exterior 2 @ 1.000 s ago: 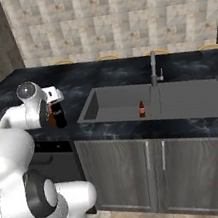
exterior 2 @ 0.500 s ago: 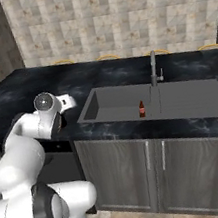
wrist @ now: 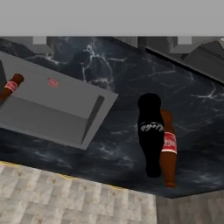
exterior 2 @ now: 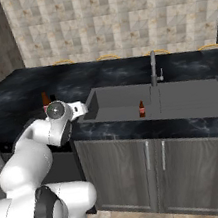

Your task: Place the large bottle from the dining counter next to the other large bottle outside the sink, and place the small bottle from the dining counter next to the other small bottle inside the sink.

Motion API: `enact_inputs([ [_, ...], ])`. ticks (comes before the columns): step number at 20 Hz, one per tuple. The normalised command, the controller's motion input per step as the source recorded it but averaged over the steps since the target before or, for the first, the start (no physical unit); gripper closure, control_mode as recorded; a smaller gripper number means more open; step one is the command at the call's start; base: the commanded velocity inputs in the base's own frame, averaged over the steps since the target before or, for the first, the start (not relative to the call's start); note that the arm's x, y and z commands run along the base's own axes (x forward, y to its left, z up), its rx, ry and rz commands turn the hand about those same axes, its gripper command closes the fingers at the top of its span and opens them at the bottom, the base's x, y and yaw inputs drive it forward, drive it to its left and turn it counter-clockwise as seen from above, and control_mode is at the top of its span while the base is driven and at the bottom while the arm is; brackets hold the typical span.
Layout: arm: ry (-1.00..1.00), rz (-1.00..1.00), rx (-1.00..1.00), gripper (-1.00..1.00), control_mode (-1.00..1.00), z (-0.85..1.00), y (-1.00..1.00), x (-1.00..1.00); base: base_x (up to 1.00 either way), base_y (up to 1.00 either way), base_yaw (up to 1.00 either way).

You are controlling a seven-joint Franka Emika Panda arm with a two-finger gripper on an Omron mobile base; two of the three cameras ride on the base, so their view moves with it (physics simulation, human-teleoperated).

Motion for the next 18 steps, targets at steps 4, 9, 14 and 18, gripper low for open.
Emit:
enact_inputs([
  [4,0.00,-0.15,-0.04,-1.00,-1.00,-0.25,-0.32,0.02,0.00,0.00,0.00],
  [9,0.01,-0.14,-0.04,-1.00,-1.00,-0.23,-0.18,0.10,0.00,0.00,0.00],
  [14,0.02,-0.03,0.01,-1.00,-1.00,-0.18,-0.09,0.15,0.00,0.00,0.00],
  [18,0.00,0.00,0.00,-1.00,1.00,0.00,0.00,0.00,-0.01,-0.12,0.00],
])
